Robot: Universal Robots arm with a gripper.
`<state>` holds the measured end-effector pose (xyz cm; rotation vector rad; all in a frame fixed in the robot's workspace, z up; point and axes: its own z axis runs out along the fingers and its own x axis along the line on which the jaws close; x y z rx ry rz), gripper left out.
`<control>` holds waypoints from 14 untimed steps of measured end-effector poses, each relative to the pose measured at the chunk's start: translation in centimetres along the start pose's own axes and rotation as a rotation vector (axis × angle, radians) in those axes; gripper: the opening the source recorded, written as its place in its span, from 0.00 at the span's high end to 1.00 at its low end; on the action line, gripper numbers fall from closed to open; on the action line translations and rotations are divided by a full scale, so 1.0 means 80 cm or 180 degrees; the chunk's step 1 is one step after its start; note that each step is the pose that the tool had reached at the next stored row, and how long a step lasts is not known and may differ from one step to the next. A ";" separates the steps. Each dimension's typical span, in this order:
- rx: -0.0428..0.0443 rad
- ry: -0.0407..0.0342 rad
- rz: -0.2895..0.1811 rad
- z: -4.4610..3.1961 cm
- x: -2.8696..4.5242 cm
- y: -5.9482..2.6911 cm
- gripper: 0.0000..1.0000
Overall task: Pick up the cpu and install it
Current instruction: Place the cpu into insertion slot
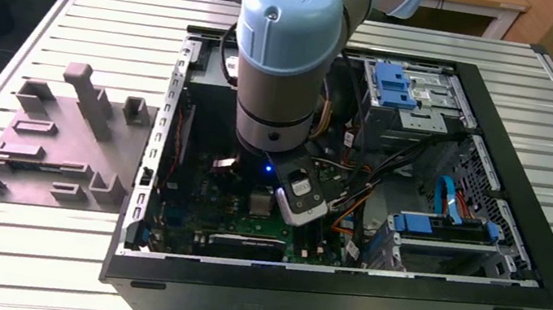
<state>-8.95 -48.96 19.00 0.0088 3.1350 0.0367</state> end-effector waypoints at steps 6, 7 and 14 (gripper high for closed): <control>-0.0001 0.0000 0.0003 0.0001 0.0000 0.000 0.56; -0.0001 0.0000 0.0004 0.0001 0.0000 0.000 0.55; 0.0000 0.0000 0.0004 -0.0024 0.0000 0.000 0.49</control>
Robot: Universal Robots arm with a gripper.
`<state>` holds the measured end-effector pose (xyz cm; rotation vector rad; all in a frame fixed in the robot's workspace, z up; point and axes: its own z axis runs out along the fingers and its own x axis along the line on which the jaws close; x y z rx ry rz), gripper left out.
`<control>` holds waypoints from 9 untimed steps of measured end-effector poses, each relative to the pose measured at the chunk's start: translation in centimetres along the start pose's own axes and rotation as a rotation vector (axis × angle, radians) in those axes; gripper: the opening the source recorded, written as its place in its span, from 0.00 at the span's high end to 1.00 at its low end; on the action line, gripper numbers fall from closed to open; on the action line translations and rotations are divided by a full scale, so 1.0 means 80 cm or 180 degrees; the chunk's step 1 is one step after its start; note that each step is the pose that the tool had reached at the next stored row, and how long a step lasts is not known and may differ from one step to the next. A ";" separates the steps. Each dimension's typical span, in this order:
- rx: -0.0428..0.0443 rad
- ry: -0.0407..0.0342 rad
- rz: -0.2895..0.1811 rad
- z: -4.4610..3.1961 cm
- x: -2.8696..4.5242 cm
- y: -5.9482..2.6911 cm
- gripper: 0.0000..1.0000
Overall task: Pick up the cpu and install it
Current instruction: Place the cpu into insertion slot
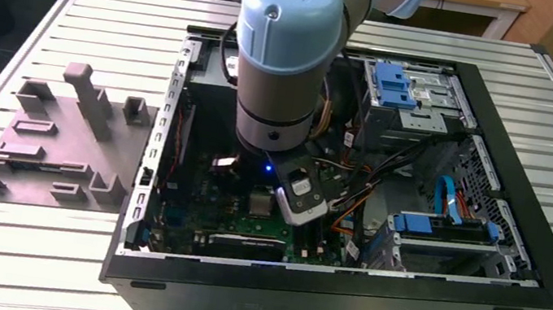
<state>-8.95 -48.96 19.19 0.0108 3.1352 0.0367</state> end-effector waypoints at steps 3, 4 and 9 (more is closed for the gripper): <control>0.0000 0.0006 0.0000 -0.0059 0.0000 0.000 0.49; 0.0000 0.0008 0.0000 -0.0083 -0.0001 0.000 0.49; 0.0000 0.0022 0.0000 -0.0191 -0.0002 0.000 0.63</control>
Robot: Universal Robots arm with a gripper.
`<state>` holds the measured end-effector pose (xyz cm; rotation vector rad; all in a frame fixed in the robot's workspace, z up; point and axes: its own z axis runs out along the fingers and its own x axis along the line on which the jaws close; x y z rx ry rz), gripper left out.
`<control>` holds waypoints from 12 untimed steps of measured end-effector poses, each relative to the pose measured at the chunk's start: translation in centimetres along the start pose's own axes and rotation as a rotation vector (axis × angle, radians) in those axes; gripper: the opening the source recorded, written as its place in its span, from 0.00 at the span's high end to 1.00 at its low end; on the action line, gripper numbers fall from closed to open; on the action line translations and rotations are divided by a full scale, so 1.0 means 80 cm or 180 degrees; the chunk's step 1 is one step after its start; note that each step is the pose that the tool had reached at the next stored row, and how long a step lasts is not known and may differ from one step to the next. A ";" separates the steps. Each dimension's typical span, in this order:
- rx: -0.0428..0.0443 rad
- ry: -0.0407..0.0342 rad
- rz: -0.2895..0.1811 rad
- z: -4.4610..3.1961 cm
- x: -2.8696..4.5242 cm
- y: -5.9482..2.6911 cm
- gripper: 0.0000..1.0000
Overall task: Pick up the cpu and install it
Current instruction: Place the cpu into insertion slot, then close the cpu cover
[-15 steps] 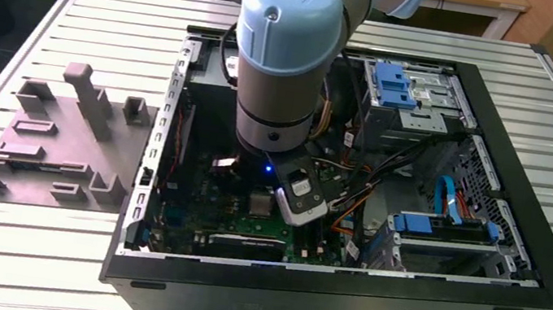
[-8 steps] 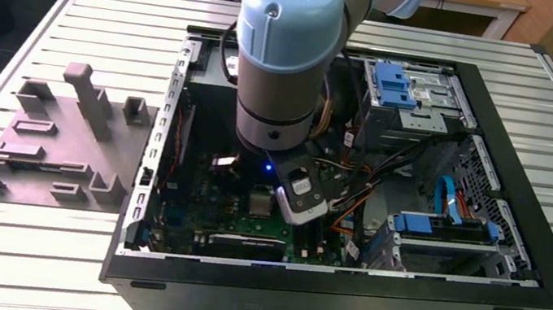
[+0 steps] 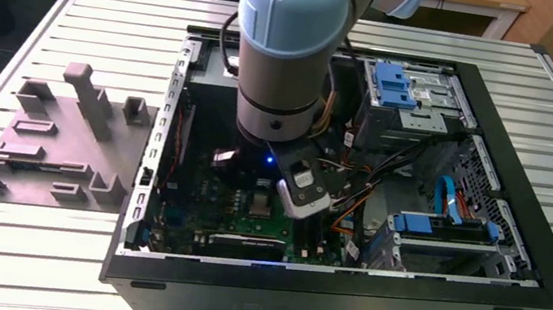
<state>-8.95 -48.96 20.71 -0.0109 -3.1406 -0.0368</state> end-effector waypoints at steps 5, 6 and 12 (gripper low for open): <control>-0.0001 0.0010 0.0000 -0.0026 -0.0001 0.000 0.80; -0.0001 0.0010 0.0000 -0.0027 -0.0001 0.000 0.86; 0.0000 0.0011 0.0000 -0.0027 -0.0001 0.000 0.89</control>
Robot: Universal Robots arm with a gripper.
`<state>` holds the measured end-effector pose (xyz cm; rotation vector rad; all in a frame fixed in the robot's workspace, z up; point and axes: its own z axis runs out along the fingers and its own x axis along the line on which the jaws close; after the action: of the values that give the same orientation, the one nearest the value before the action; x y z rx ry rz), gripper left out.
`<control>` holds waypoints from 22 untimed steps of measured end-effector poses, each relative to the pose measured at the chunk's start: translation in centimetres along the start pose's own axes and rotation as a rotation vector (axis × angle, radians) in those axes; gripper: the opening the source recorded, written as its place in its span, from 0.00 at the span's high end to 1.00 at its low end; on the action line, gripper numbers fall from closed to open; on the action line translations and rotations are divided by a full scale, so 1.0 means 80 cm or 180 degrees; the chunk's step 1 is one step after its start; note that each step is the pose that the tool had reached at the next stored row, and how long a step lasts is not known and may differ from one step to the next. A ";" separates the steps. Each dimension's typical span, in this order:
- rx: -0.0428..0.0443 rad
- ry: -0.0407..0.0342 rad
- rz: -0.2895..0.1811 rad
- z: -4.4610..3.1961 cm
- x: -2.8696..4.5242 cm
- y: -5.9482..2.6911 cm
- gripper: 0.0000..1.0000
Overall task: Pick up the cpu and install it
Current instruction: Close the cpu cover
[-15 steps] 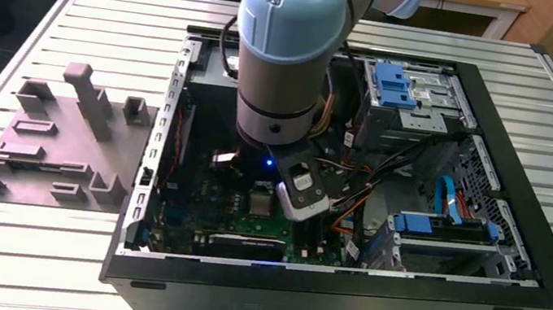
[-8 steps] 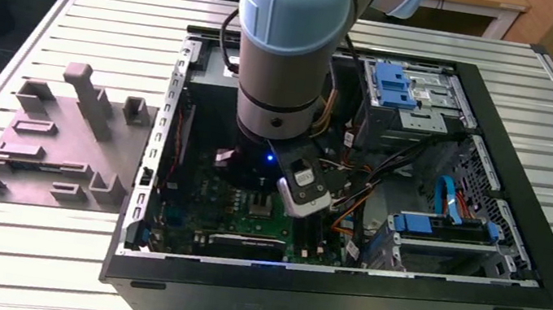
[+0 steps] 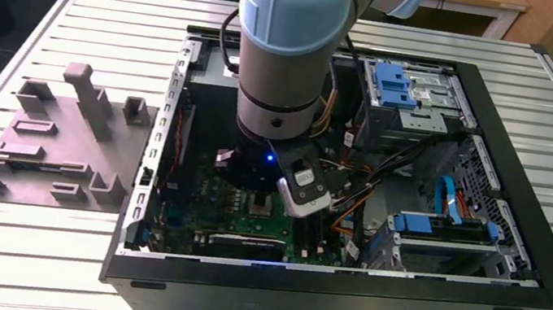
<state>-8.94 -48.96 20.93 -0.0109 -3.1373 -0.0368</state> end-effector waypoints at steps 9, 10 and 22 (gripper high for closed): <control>0.0000 0.0000 0.0000 0.0000 0.0000 0.000 0.89; 0.0000 0.0000 0.0000 -0.0002 0.0000 0.000 0.89; 0.0000 -0.0001 0.0000 -0.0432 0.0004 0.001 0.89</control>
<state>-8.95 -48.96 24.39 -0.0109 -3.1377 -0.0366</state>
